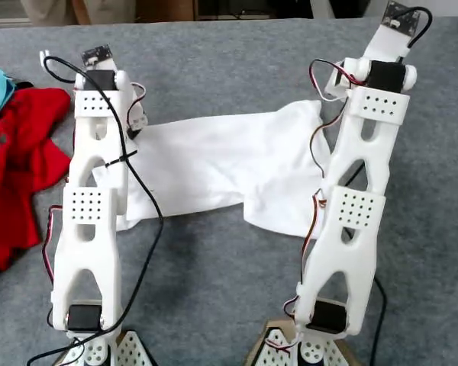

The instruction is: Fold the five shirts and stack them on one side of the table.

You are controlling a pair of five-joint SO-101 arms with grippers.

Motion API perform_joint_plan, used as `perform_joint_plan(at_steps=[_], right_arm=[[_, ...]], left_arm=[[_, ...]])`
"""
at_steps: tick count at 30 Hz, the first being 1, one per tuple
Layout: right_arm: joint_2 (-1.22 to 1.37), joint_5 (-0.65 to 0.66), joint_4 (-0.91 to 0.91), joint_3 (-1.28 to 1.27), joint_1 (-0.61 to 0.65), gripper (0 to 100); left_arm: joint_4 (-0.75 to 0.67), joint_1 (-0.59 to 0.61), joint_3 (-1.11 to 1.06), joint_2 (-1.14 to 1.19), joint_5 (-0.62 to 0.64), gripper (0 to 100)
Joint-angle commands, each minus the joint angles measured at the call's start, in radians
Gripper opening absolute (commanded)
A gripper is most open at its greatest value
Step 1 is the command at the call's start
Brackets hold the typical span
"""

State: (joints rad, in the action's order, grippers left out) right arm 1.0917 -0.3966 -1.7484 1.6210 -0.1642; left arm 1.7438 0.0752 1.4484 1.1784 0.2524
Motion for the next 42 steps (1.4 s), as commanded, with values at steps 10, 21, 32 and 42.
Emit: perform_joint_plan(at_steps=[10, 21, 32, 42], right_arm=[[-0.111, 0.011, -0.02, 0.045, 0.024, 16.4], [-0.111, 0.011, -0.032, 0.045, 0.027, 16.4], [-0.111, 0.011, -0.034, 0.045, 0.059, 16.4], [-0.189, 0.126, -0.038, -0.008, 0.087, 16.4]], left_arm=[[0.017, 0.112, -0.362, -0.44, -0.069, 2], [0.015, 0.241, -0.644, -0.578, -0.104, 2], [0.014, 0.158, -0.667, -0.53, -0.147, 7], [0.015, 0.201, -0.594, -0.535, -0.143, 22]])
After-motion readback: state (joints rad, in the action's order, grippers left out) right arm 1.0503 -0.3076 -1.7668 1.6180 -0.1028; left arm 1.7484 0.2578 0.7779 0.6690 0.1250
